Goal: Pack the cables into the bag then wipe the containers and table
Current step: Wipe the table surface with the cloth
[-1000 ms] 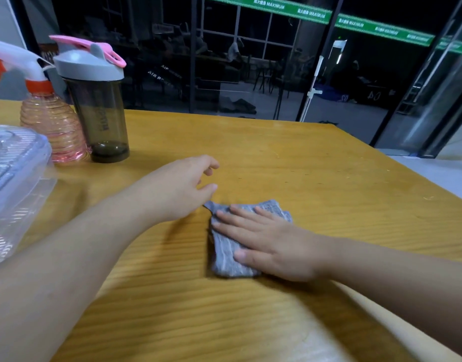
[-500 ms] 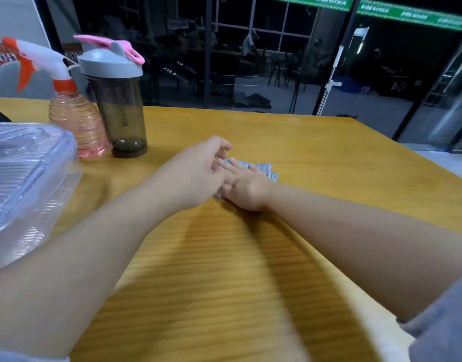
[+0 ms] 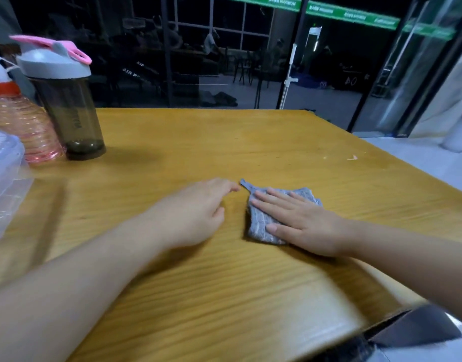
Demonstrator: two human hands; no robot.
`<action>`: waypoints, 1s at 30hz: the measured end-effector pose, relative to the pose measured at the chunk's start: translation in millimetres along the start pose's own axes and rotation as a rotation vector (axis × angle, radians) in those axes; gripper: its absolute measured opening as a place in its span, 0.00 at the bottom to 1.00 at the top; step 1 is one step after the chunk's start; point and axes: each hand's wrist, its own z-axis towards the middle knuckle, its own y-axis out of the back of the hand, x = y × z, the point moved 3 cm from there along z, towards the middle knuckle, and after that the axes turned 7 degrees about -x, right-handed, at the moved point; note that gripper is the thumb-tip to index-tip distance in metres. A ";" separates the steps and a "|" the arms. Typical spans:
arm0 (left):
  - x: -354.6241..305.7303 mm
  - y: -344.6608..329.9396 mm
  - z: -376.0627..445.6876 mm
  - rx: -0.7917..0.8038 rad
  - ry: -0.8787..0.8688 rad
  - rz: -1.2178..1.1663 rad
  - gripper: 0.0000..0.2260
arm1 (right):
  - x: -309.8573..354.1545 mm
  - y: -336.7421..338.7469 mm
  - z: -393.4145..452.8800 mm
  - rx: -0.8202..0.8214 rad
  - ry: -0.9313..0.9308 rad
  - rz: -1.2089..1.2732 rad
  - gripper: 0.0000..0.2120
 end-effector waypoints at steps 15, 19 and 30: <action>-8.8 -14.1 -4.0 0.134 -0.082 0.082 0.18 | -105.0 11.5 6.3 -0.080 -0.334 0.008 0.27; -5.5 -14.2 -1.4 0.153 -0.103 0.058 0.30 | -117.1 15.1 44.6 -0.104 -0.397 -0.003 0.27; 3.4 -16.6 3.5 0.131 -0.086 0.008 0.29 | -92.6 19.4 118.1 -0.086 -0.393 -0.016 0.28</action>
